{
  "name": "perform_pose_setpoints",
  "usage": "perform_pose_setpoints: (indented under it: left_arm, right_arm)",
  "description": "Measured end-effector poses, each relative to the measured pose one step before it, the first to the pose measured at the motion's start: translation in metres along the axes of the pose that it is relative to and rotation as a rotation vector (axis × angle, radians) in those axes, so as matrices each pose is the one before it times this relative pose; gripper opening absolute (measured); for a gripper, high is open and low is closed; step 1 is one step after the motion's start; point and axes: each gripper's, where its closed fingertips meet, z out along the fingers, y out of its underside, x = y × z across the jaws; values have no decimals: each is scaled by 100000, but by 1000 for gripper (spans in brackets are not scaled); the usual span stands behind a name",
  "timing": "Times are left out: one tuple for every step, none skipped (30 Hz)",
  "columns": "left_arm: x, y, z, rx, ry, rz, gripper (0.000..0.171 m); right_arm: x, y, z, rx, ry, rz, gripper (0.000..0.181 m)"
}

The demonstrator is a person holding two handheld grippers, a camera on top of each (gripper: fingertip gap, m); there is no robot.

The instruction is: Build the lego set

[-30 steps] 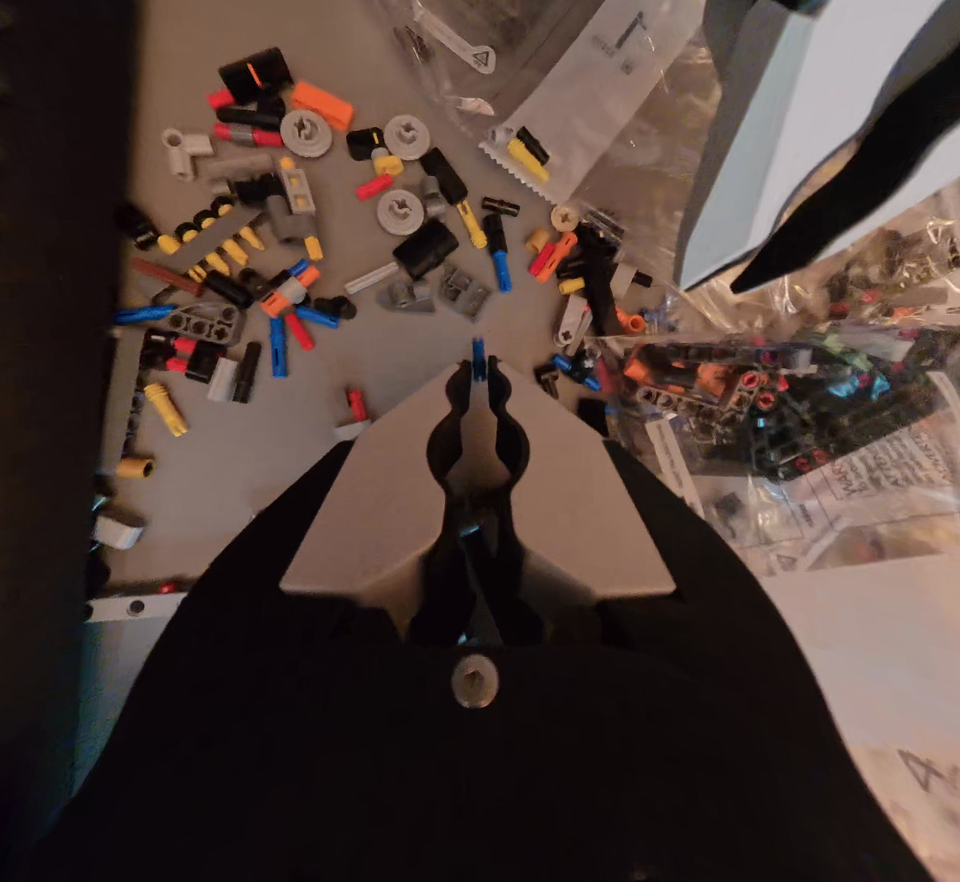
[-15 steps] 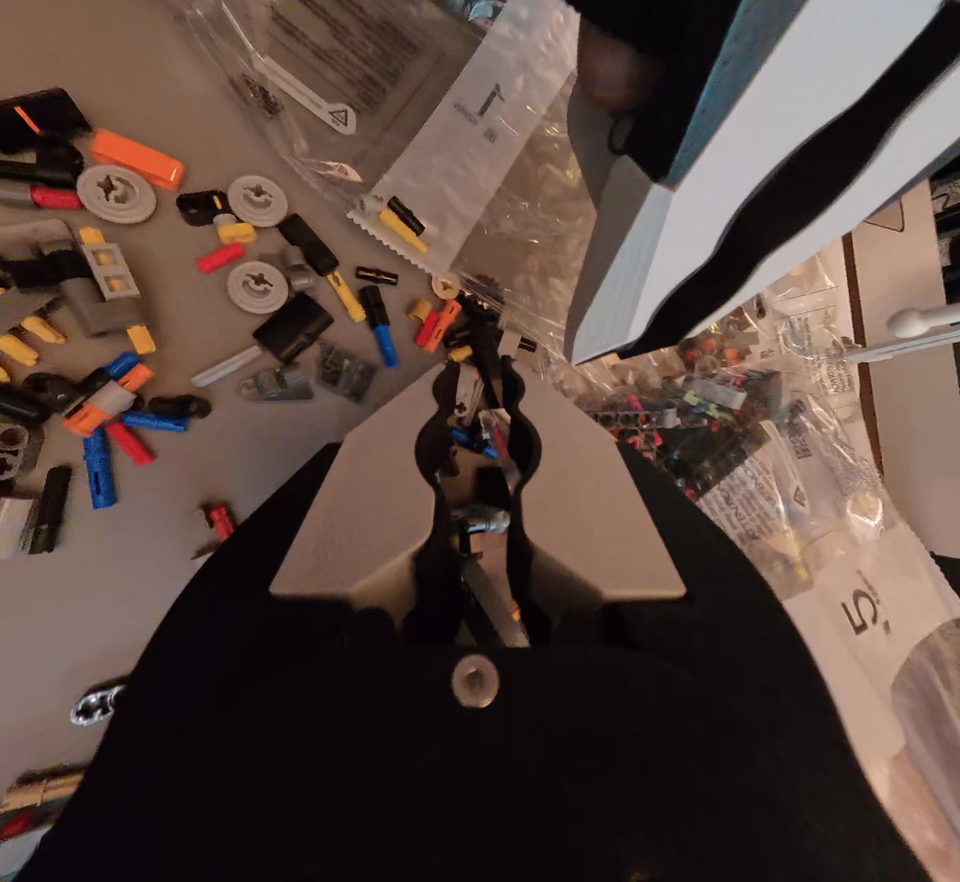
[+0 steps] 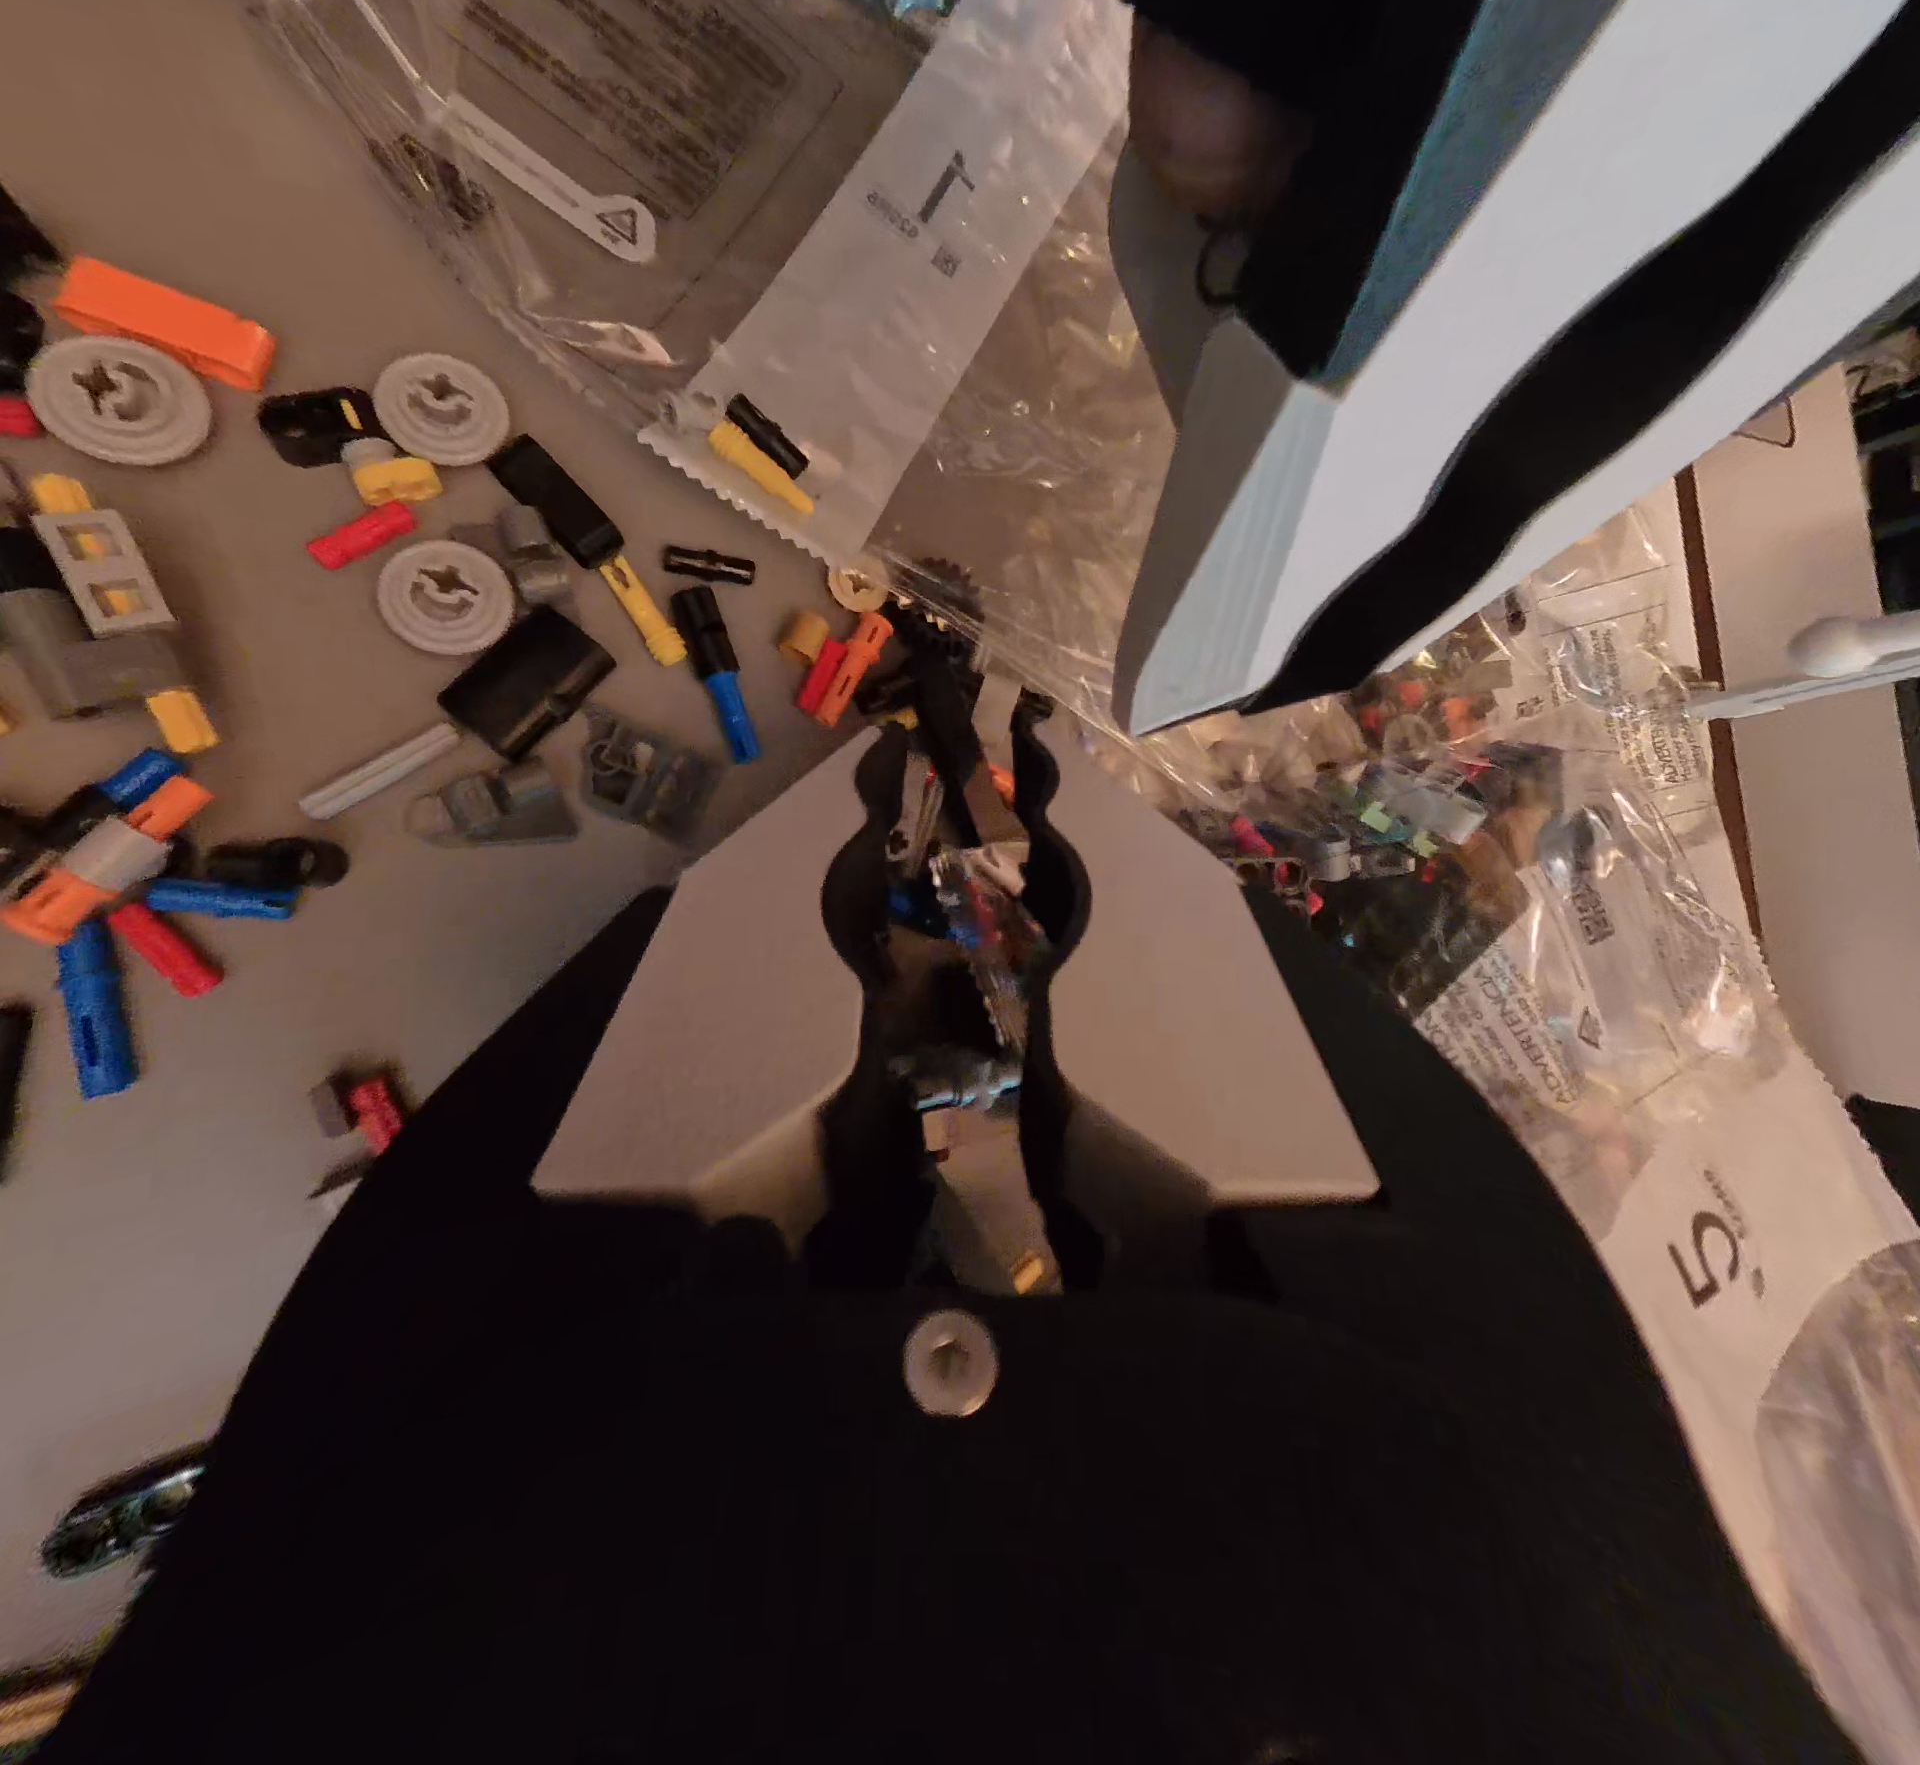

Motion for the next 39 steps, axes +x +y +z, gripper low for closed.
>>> perform_pose_setpoints:
  left_arm:
    - [-3,167,207,-856,332,-216,22]
    - [-2,110,224,-489,457,-311,22]
    - [-47,123,249,-571,419,-478,22]
    - [-82,161,261,-792,291,-396,23]
    - [-92,152,244,-734,21,-88,23]
    - [-80,65,177,-294,-60,-49,23]
    - [-32,-1,109,-23,169,-172,23]
    - [-8,-11,27,87,76,-8,23]
    - [-26,-23,-11,157,-128,66,23]
    - [-38,-27,-43,245,-153,-102,23]
    - [-46,16,-42,203,-82,-231,23]
    - [-51,51,-38,71,-96,-253,23]
    - [-79,81,-20,-24,-206,-275,23]
    - [-107,85,-23,-53,-288,-370,24]
    - [-117,83,12,-118,-311,-416,24]
    - [-140,102,46,-364,-435,-431,24]
    - [-129,130,77,-559,-384,-367,25]
    - [-98,145,81,-640,-272,-273,25]
    - [-57,131,89,-516,-29,-246,25]
    - [-26,83,80,-299,102,-221,26]
    - [-21,27,41,-21,93,-43,26]
    - [-1,-53,-8,258,73,47,26]
    - [15,-80,-49,337,-9,112,26]
    - [30,-105,-58,455,-18,214,26]
    - [57,-132,-67,583,155,177,26]
    - [54,-98,-40,427,168,109,26]
    - [41,-32,-16,110,84,108,26]
    - [37,-9,16,-79,69,121,26]
    - [18,-15,30,-121,12,79,26]
    - [12,1,33,-148,-17,32,26]
    - [15,-21,43,-135,36,94,26]
    - [31,-24,35,-81,46,142,26]
    - [24,-36,29,-56,45,118,26]
    - [30,-20,21,-30,96,135,27]
    - [25,-25,13,33,64,90,27]
    - [-4,-20,21,28,-40,-29,26]
    - [-22,4,9,-87,-136,-33,27]
    - [-16,5,19,-116,-111,-5,27]
    - [11,5,20,-61,-29,27,27]
  right_arm:
    - [-92,135,143,-996,-518,-460,18]
    - [-95,55,79,-578,-502,-302,17]
    - [-49,42,16,-354,-206,-570,11]
    - [-99,19,19,-67,-386,-630,4]
    - [-56,-12,-1,28,-176,-458,0]
    - [-7,-41,-24,323,6,-267,0]
    - [-92,-25,-47,212,-771,76,0]
    - [-113,4,-70,133,-929,286,0]
    - [-160,-1,-109,113,-1258,277,0]
    - [-154,30,-112,-96,-1119,84,0]
    - [-145,60,-141,-407,-834,-334,0]
    - [-131,91,-169,-616,-805,-477,0]
    - [-153,77,-185,-478,-1070,-196,0]
    - [-209,51,-185,-58,-1582,165,0]
    - [-271,50,-142,107,-1997,456,0]
    - [-329,130,-98,-370,-2295,596,0]
    - [-316,230,-14,-1015,-2011,299,0]
    - [-287,256,30,-1233,-1480,-311,0]
    - [-390,178,17,-877,-2161,-445,0]
    - [-404,-41,-29,374,-2324,-204,0]
    - [-72,-272,-86,1641,-331,198,0]
    - [223,-406,-145,2054,1297,389,0]
    - [325,-402,-154,1920,1830,260,0]
    - [415,-370,-120,1828,2374,288,0]
    - [559,-304,-26,1676,3155,611,1]
    - [540,-148,78,869,2970,946,8]
    - [355,55,218,-308,1888,897,17]
    - [182,205,315,-1339,1022,514,23]
    - [77,284,368,-1857,848,-338,27]
    - [0,229,369,-1754,772,-1126,27]
    - [-87,105,329,-1170,250,-917,27]
    - [-37,-48,227,-445,142,-277,25]
    - [34,-87,98,-82,168,-35,24]
    - [-2,-19,69,-212,-237,167,23]
    - [-74,38,67,-207,-601,90,19]
    - [-113,43,26,-196,-577,-361,15]
    - [-69,-7,-38,116,-325,-425,13]
    - [-142,-42,-75,279,-962,-6,10]
    - [-195,-1,-90,175,-1499,446,10]
